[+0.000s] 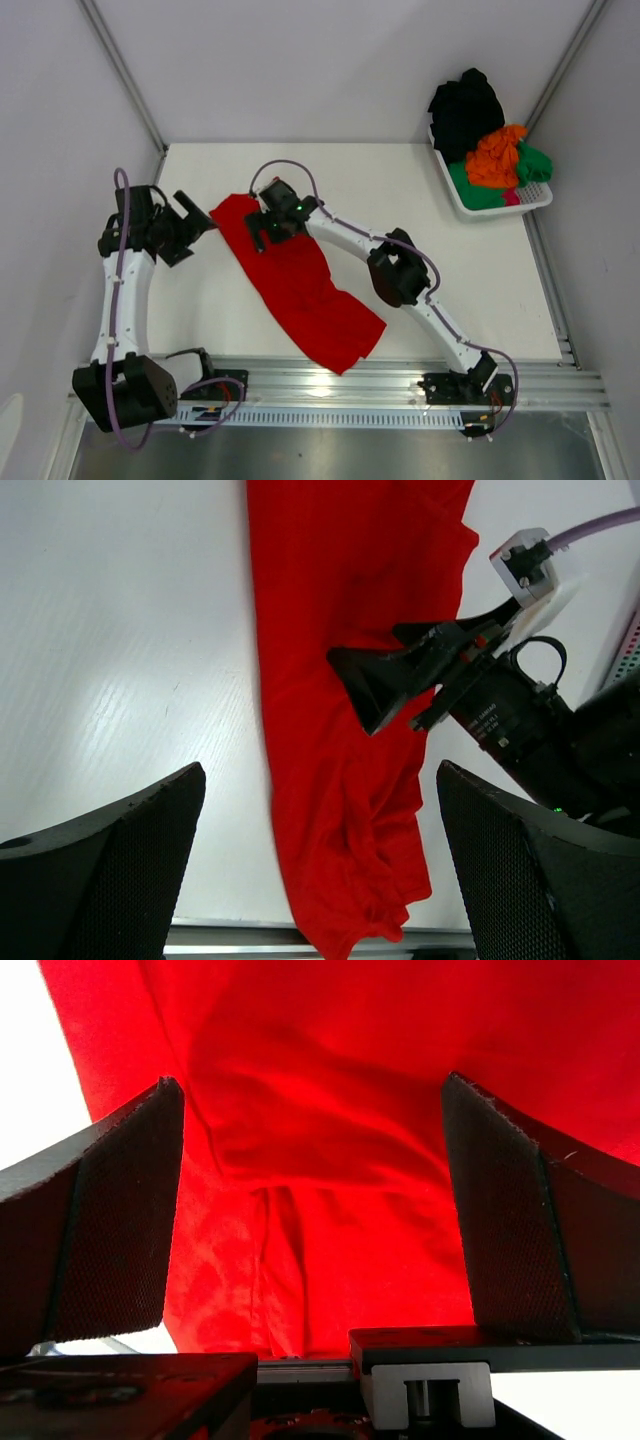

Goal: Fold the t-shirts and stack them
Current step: Fold the tshirt

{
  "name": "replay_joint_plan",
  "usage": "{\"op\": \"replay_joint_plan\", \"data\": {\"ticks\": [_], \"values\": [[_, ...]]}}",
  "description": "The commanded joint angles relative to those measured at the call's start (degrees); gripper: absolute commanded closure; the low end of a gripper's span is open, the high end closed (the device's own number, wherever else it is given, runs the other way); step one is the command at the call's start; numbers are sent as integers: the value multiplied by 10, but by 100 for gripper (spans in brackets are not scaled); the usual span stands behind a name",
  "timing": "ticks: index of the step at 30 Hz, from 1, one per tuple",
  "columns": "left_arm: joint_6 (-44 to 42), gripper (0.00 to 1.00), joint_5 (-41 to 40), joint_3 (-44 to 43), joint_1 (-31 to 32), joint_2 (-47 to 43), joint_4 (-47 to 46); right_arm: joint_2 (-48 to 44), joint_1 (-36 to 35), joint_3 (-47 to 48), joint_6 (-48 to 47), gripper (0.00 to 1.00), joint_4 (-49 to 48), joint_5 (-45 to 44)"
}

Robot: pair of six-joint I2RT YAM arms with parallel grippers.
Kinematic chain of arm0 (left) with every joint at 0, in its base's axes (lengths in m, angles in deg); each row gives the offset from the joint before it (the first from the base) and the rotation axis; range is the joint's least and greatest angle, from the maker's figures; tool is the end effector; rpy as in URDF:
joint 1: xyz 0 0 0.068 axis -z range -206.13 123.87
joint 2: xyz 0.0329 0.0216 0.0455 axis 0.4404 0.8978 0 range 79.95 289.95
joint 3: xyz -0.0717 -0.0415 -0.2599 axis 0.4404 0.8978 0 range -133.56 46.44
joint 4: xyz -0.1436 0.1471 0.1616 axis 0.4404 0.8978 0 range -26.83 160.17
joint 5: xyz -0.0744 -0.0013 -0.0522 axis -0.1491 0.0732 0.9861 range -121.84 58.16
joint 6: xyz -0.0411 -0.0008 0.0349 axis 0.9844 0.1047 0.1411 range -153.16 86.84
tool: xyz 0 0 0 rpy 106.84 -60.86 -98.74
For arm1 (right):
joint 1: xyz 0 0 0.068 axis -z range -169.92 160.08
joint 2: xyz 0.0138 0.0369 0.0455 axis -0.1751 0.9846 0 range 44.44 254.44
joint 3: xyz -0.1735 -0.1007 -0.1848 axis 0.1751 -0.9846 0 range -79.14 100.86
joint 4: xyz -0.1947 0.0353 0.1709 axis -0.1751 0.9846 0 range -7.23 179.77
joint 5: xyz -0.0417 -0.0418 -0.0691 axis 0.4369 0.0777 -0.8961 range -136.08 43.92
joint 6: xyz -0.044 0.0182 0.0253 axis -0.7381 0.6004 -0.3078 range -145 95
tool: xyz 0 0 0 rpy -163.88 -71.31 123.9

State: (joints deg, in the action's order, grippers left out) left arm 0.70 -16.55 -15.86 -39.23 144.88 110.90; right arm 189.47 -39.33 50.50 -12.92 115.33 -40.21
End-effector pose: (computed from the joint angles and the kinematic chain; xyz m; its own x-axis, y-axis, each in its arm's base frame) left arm 0.2211 0.0417 0.3179 -0.5923 -0.6897 -0.4166 -0.4634 0.7146 -0.5241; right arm 0.3626 0.4290 0.1763 -0.6399 -0.4269 -0.6390 -0.6812 0.6999 0.2146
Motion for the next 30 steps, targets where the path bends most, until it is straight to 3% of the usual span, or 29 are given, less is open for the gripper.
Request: {"op": "replay_joint_plan", "data": {"ticks": [1,8,16,22,30], "values": [[-34,1,36,14,-16,-34,-17,23,4,46,18,1,10,-87],[-59,1,46,16,-17,-26,-7,89,6,89,2,1,72,-196],[-61,0,47,13,-16,-21,-21,97,138,74,80,1,122,-176],[-50,0,70,24,-10,-6,-47,91,180,73,95,0,130,-216],[-68,1,38,18,78,2,-58,90,192,52,142,1,139,-212]]}}
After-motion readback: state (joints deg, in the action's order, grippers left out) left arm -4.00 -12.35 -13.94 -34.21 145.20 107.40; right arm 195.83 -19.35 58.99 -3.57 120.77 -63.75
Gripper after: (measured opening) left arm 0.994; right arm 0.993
